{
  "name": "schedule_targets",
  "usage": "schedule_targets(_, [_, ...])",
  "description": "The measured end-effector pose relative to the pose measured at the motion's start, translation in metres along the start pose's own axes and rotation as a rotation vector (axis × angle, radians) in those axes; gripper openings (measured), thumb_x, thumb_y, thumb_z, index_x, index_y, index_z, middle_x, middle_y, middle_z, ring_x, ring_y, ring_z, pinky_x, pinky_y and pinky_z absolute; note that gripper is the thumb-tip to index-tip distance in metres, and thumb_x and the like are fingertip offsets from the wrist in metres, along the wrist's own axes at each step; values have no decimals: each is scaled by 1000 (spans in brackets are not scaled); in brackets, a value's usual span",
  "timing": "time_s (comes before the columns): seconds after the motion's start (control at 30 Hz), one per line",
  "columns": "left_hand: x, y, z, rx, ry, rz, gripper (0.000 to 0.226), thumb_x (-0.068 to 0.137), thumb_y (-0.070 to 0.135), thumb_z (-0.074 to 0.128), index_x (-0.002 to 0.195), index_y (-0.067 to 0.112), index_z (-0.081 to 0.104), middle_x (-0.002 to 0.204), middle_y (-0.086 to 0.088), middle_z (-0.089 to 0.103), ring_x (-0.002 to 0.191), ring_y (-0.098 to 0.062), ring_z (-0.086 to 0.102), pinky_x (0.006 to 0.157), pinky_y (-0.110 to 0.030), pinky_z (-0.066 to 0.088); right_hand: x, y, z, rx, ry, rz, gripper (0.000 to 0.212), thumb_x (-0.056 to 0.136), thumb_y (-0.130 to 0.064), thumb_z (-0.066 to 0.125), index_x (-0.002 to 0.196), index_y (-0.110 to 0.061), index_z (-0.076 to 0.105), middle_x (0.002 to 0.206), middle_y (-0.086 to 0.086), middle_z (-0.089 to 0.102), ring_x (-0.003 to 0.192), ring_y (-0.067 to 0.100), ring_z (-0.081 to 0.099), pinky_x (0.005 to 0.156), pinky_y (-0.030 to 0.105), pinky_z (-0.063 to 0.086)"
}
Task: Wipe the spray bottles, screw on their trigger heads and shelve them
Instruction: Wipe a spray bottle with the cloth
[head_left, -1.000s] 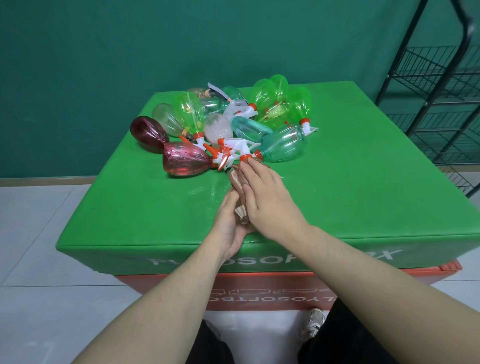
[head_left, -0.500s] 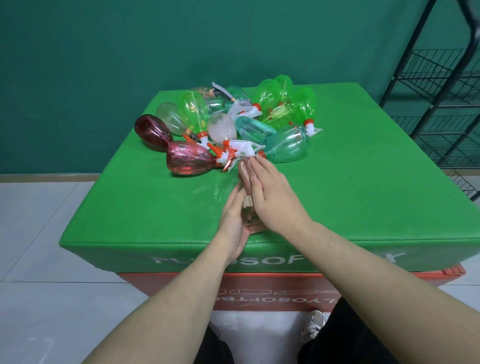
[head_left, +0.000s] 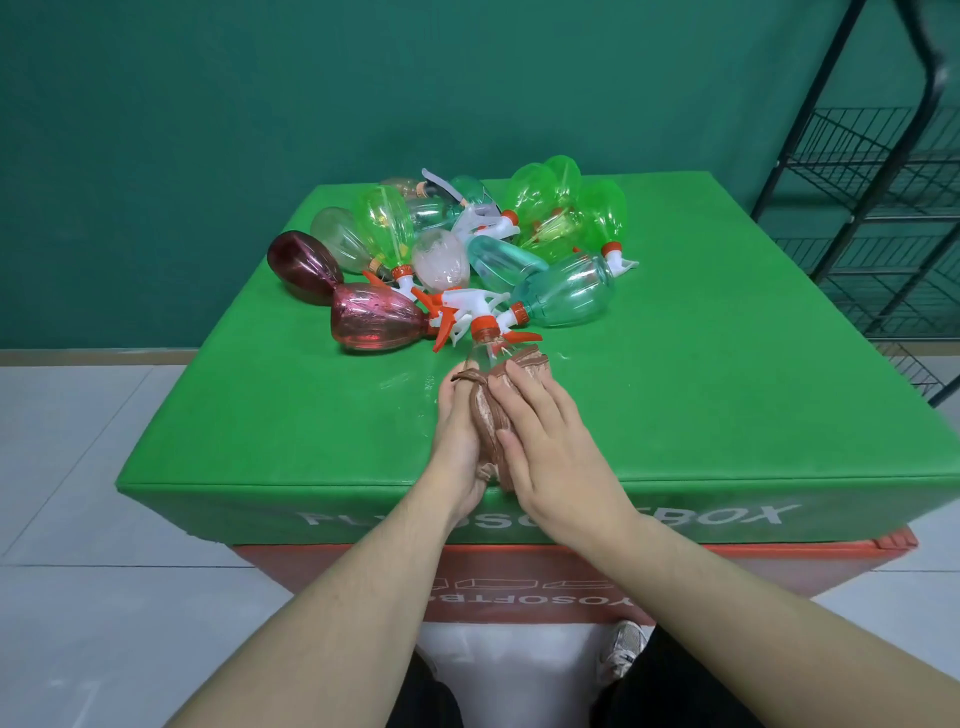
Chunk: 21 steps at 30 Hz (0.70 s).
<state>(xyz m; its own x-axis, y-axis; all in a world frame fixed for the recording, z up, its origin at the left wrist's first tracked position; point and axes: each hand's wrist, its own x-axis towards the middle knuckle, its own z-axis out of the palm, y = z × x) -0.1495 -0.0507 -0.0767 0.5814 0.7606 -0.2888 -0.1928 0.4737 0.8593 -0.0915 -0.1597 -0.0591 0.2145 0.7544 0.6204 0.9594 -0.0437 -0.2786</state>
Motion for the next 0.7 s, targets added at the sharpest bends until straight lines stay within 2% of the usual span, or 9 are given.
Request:
schedule_targets(0.1, [2, -1, 0, -28, -18, -10, 27, 101, 44, 58, 123, 30, 56, 97, -3, 79, 86, -17, 74, 80, -35, 60, -8, 2, 2, 3, -4, 6, 46, 100, -18, 44, 142, -1, 49, 149, 20, 46, 142, 28, 29, 120, 44, 24])
schedule_targets(0.2, [0, 2, 1, -21, -41, -20, 22, 102, 40, 57, 121, 31, 59, 98, -3, 79, 89, -17, 75, 83, -35, 59, -13, 7, 2, 58, -33, 68, 47, 102, -21, 43, 147, -7, 44, 154, 13, 39, 145, 27, 27, 124, 40, 19])
schedule_targets(0.23, [-1, 3, 1, -16, -50, -24, 26, 100, 42, 58, 123, 29, 60, 104, -6, 79, 96, -20, 75, 88, -37, 59, -13, 7, 2, 56, -43, 79, 47, 103, -22, 42, 148, -8, 43, 155, 13, 38, 146, 27, 27, 124, 41, 18])
schedule_targets(0.3, [-1, 2, 0, 10, -68, -31, 50, 94, 48, 62, 136, 21, 58, 120, -12, 75, 113, -28, 71, 98, -43, 56, -8, 5, 0, 63, -42, 97, 48, 103, -22, 40, 148, -7, 44, 156, 13, 38, 148, 25, 24, 125, 41, 18])
schedule_targets(0.33, [-1, 1, 0, 32, -82, -27, 54, 95, 47, 62, 140, 18, 56, 124, -12, 73, 117, -29, 69, 98, -43, 56, -4, 4, -2, 74, -30, 102, 48, 102, -21, 39, 147, -5, 46, 156, 14, 40, 149, 21, 20, 125, 40, 16])
schedule_targets(0.43, [-1, 1, -1, 86, -121, 5, 38, 106, 43, 52, 138, 24, 60, 124, -5, 74, 111, -21, 71, 83, -39, 59, 13, 5, -2, 138, -27, 156, 49, 102, -19, 35, 146, -2, 46, 155, 14, 41, 147, 11, 18, 125, 33, 12])
schedule_targets(0.5, [-4, 4, 0, 111, -151, 2, 37, 106, 46, 48, 137, 29, 61, 126, -1, 73, 110, -19, 71, 74, -39, 60, 28, 9, -1, 224, -80, 278, 50, 104, -23, 31, 150, -7, 43, 160, 10, 34, 149, 15, 22, 125, 33, 15])
schedule_targets(0.6, [-8, 8, 3, 97, -175, -23, 38, 106, 48, 46, 140, 35, 58, 128, 1, 73, 106, -22, 73, 68, -43, 61, 46, 16, 1, 254, -120, 389, 47, 106, -25, 30, 151, -13, 42, 164, 7, 23, 149, 21, 23, 124, 31, 15])
schedule_targets(0.7, [-9, 7, 2, 80, -179, -24, 36, 107, 45, 44, 140, 36, 56, 120, 1, 76, 94, -22, 76, 63, -40, 61, 58, 17, 3, 245, -140, 438, 44, 107, -22, 34, 149, -16, 45, 162, 3, 26, 143, 23, 28, 121, 32, 20])
